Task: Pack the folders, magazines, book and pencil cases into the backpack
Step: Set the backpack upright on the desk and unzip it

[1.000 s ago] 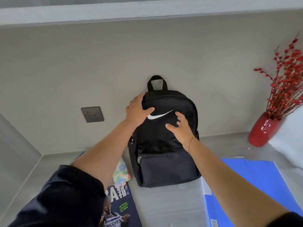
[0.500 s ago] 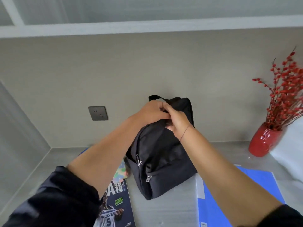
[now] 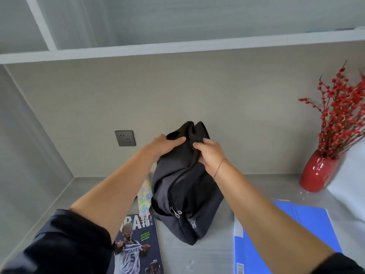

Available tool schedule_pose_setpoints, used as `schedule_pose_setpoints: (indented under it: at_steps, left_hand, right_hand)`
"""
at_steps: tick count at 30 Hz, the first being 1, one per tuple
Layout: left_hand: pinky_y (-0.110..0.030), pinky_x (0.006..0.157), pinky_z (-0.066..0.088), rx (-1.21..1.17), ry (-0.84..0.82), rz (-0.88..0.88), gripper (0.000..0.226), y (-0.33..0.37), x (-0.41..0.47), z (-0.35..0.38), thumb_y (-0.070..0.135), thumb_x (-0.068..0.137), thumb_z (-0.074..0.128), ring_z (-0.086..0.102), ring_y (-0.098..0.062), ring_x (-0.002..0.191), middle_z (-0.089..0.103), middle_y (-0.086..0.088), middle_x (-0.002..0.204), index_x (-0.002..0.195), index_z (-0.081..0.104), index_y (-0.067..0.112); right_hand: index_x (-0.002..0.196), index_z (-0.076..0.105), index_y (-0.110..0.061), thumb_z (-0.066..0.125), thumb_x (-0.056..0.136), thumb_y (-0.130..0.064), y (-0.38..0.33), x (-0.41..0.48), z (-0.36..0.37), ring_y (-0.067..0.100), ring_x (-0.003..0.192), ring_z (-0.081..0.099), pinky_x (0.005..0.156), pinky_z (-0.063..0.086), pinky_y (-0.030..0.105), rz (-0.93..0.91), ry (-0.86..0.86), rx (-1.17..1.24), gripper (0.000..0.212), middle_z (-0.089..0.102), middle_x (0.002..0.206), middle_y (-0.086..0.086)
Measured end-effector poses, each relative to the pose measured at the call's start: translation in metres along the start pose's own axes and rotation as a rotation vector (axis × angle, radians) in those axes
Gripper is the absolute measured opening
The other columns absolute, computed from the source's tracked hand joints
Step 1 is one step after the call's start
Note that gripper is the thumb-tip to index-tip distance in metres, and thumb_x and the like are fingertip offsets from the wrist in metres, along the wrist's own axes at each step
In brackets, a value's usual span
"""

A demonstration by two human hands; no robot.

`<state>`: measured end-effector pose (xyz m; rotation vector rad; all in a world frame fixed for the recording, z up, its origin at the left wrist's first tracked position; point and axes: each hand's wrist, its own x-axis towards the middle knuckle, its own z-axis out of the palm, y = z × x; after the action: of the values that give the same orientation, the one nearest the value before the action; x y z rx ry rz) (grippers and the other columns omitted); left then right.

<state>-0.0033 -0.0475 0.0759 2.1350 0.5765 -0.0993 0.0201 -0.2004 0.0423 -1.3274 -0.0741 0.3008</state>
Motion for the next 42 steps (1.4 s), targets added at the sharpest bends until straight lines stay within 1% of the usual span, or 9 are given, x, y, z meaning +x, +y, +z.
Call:
schedule_pose_setpoints:
  at_steps: [2, 8, 14, 17, 21, 25, 30, 36, 42]
  left_hand:
    - [-0.032, 0.075, 0.05, -0.022, -0.062, 0.02, 0.074, -0.002, -0.008, 0.004, 0.068, 0.07, 0.064, 0.06, -0.022, 0.1, 0.062, -0.003, 0.117, 0.12, 0.055, 0.013]
    - [-0.043, 0.085, 0.051, -0.174, -0.206, 0.043, 0.036, 0.003, -0.022, 0.013, 0.034, 0.095, 0.051, 0.058, -0.026, 0.108, 0.06, -0.007, 0.122, 0.125, 0.049, 0.015]
    - [-0.043, 0.082, 0.055, -0.602, -0.222, 0.002, 0.041, -0.031, -0.042, 0.03, 0.032, 0.094, 0.055, 0.062, -0.024, 0.101, 0.06, -0.008, 0.126, 0.131, 0.047, 0.015]
    - [-0.05, 0.09, 0.053, -0.731, -0.369, -0.168, 0.061, -0.061, -0.05, 0.027, 0.055, 0.086, 0.055, 0.059, -0.029, 0.112, 0.057, -0.012, 0.129, 0.129, 0.05, 0.011]
    - [-0.04, 0.089, 0.052, -0.261, -0.266, -0.381, 0.102, -0.09, -0.052, 0.002, 0.081, 0.08, 0.015, 0.064, -0.035, 0.102, 0.065, -0.024, 0.114, 0.116, 0.057, -0.005]
    - [-0.037, 0.086, 0.055, 0.187, -0.075, -0.346, 0.097, -0.098, -0.053, -0.013, 0.079, 0.081, 0.01, 0.069, -0.034, 0.084, 0.066, -0.018, 0.073, 0.077, 0.062, -0.002]
    - [-0.035, 0.084, 0.049, 0.726, 0.198, -0.169, 0.074, -0.095, -0.054, 0.0, 0.067, 0.091, 0.012, 0.064, -0.03, 0.101, 0.068, -0.011, 0.106, 0.114, 0.063, 0.018]
    - [-0.021, 0.043, 0.026, 0.829, 0.524, -0.032, 0.078, -0.095, -0.05, 0.02, 0.076, 0.084, 0.022, 0.043, -0.019, 0.044, 0.05, -0.002, 0.051, 0.054, 0.054, 0.011]
    - [-0.025, 0.051, 0.033, 0.636, 0.69, 0.184, 0.057, -0.083, -0.045, 0.026, 0.059, 0.087, 0.046, 0.05, -0.027, 0.057, 0.051, -0.003, 0.056, 0.06, 0.055, 0.01]
  right_hand:
    - [0.093, 0.07, -0.011, 0.054, 0.083, 0.003, 0.001, -0.004, 0.0, 0.033, 0.101, 0.065, 0.093, 0.052, 0.047, -0.043, 0.006, -0.047, 0.023, 0.07, 0.102, 0.018]
    - [0.127, 0.055, -0.003, 0.051, 0.088, 0.005, -0.019, 0.003, 0.006, 0.016, 0.107, 0.056, 0.096, 0.043, 0.027, -0.279, 0.006, -0.339, 0.039, 0.061, 0.116, 0.005]
    - [0.127, 0.055, -0.003, 0.051, 0.09, 0.001, -0.029, 0.004, 0.019, 0.02, 0.119, 0.055, 0.1, 0.039, 0.023, -0.375, -0.14, -0.52, 0.037, 0.061, 0.126, 0.01]
    - [0.124, 0.057, -0.003, 0.051, 0.09, 0.002, -0.018, -0.003, 0.015, 0.012, 0.112, 0.054, 0.093, 0.036, 0.015, -0.342, -0.319, -0.691, 0.035, 0.061, 0.119, 0.003]
    - [0.119, 0.06, 0.001, 0.052, 0.088, 0.007, 0.008, -0.012, 0.0, 0.006, 0.098, 0.056, 0.091, 0.038, 0.017, -0.252, -0.489, -0.774, 0.032, 0.061, 0.11, 0.001]
    - [0.116, 0.063, 0.0, 0.054, 0.086, 0.007, 0.033, -0.032, -0.007, -0.005, 0.086, 0.062, 0.088, 0.046, 0.012, -0.144, -0.668, -0.752, 0.031, 0.067, 0.108, 0.004]
    - [0.117, 0.064, -0.005, 0.055, 0.088, 0.003, 0.059, -0.046, -0.015, 0.011, 0.106, 0.063, 0.101, 0.046, 0.028, -0.086, -0.692, -0.665, 0.032, 0.068, 0.115, 0.005]
    - [0.123, 0.058, -0.003, 0.057, 0.088, 0.001, 0.071, -0.048, -0.03, 0.01, 0.111, 0.061, 0.106, 0.043, 0.029, -0.073, -0.565, -0.587, 0.036, 0.064, 0.123, 0.008]
    - [0.113, 0.065, -0.006, 0.052, 0.089, 0.007, 0.063, -0.055, -0.042, 0.004, 0.094, 0.067, 0.09, 0.051, 0.02, -0.085, -0.538, -0.389, 0.03, 0.07, 0.102, 0.0]
